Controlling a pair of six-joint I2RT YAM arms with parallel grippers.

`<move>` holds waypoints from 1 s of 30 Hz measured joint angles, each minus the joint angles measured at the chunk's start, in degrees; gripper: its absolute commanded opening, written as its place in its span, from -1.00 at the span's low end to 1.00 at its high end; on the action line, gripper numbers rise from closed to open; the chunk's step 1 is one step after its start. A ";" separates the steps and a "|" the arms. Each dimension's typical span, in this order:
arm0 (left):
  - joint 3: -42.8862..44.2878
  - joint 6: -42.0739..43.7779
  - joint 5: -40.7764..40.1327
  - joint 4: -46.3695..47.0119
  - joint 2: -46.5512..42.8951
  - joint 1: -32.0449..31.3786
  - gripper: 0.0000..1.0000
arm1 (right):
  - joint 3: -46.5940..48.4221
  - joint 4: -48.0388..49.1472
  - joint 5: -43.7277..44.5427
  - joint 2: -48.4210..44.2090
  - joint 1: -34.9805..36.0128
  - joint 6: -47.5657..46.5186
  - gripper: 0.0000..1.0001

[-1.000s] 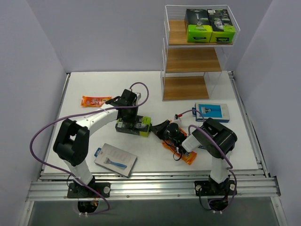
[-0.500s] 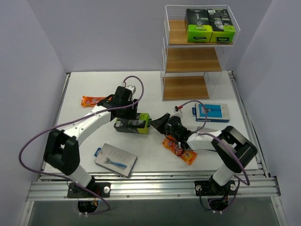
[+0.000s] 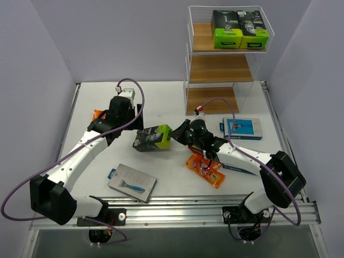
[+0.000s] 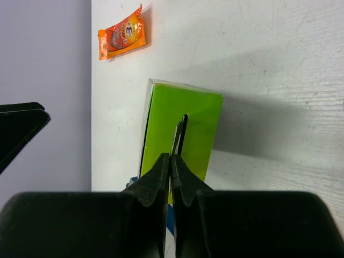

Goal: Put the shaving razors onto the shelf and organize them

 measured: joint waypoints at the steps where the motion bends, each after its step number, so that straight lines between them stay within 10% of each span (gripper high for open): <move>1: -0.28 0.00 -0.20 -0.02 -0.22 0.09 0.68 | 1.38 -1.55 -0.26 -0.11 0.04 -0.59 -1.00; 30: -0.83 -0.02 0.09 -0.02 -2.82 0.22 0.74 | 13.18 -19.17 0.11 -5.49 4.85 -6.54 -1.00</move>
